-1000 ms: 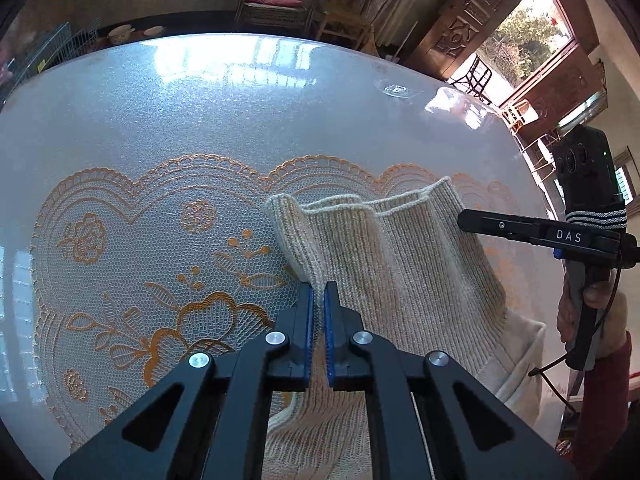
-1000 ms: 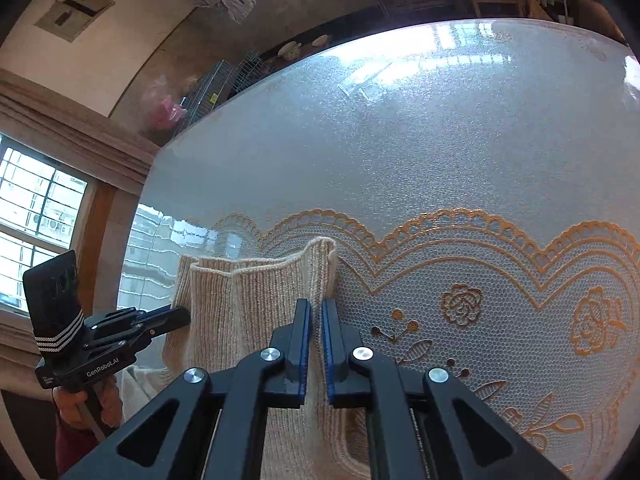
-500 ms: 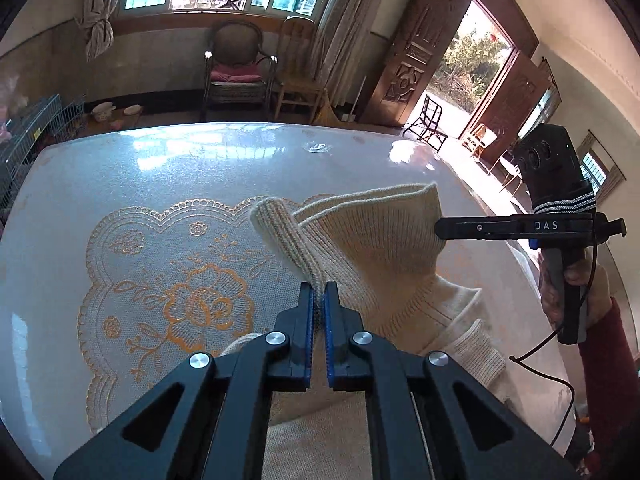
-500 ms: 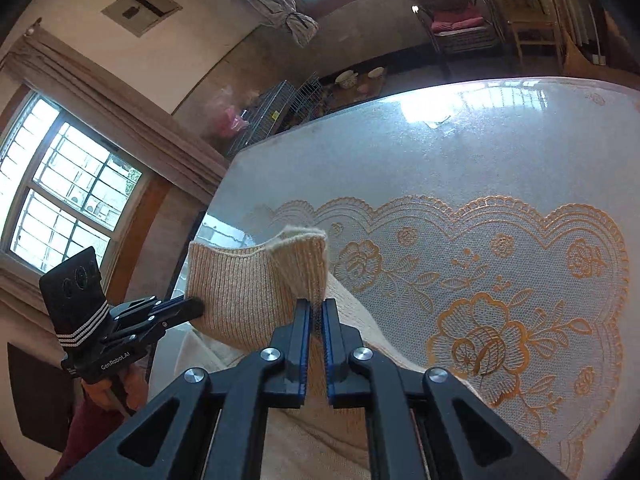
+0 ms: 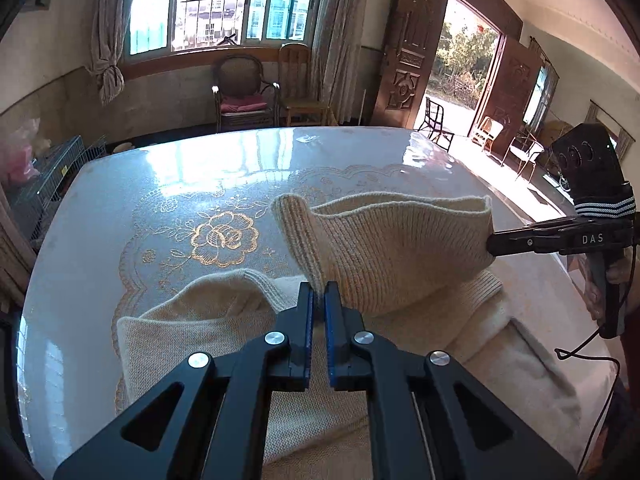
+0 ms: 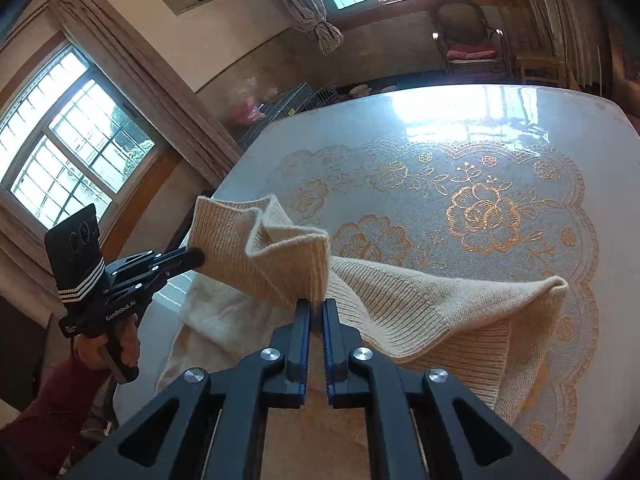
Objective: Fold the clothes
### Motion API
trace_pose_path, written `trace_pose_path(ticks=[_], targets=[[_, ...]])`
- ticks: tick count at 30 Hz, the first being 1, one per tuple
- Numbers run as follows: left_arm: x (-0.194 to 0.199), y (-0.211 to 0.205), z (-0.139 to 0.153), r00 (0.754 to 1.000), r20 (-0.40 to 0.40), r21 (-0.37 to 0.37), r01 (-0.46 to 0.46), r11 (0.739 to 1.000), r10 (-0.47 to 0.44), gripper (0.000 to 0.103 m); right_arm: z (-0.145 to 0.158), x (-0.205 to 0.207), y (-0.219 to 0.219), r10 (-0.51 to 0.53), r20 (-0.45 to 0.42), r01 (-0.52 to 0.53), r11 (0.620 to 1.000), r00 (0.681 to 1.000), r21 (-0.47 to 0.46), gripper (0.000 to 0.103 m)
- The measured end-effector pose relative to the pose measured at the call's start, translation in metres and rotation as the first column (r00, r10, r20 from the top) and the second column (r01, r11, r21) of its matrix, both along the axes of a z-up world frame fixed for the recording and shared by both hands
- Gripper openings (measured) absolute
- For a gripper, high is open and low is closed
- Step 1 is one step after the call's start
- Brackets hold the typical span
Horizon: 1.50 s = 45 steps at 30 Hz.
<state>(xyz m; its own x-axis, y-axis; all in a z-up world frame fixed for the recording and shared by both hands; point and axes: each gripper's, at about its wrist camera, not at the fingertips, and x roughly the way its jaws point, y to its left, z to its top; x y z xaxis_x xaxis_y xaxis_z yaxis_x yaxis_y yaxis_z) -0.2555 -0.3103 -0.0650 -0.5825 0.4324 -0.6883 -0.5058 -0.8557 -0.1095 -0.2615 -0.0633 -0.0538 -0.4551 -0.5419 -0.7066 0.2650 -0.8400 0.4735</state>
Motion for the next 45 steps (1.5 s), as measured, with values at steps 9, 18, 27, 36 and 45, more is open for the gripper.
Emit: trace_pose_path(ticks=[9,18,27,36,45], targets=[[0.042,-0.023,-0.023,0.999,0.035,0.020,0.001,1.000,-0.002,0.034,-0.023,0.079,-0.016,0.185,0.006,-0.179,0.945,0.983,0.274,0.012],[0.036,-0.088,-0.025,0.971,0.153,0.157,-0.210,0.965,0.187,0.038,-0.033,0.081,0.009,-0.025,0.136,0.019,0.999,0.990,0.044,0.023],[0.013,-0.073,-0.065,0.899,0.436,0.355,-0.213,0.911,0.040,0.042,-0.076,0.093,0.053,-0.178,0.361,0.305,0.892,0.915,-0.333,0.029],[0.011,-0.059,-0.074,0.856,0.518,0.350,-0.224,0.909,0.012,0.058,-0.082,0.068,0.026,-0.164,0.394,0.263,0.942,0.904,-0.210,0.029],[0.020,-0.033,-0.083,0.821,0.571,0.343,-0.205,0.917,-0.030,0.058,-0.091,0.057,0.010,-0.181,0.422,0.263,0.954,0.888,-0.144,0.024]])
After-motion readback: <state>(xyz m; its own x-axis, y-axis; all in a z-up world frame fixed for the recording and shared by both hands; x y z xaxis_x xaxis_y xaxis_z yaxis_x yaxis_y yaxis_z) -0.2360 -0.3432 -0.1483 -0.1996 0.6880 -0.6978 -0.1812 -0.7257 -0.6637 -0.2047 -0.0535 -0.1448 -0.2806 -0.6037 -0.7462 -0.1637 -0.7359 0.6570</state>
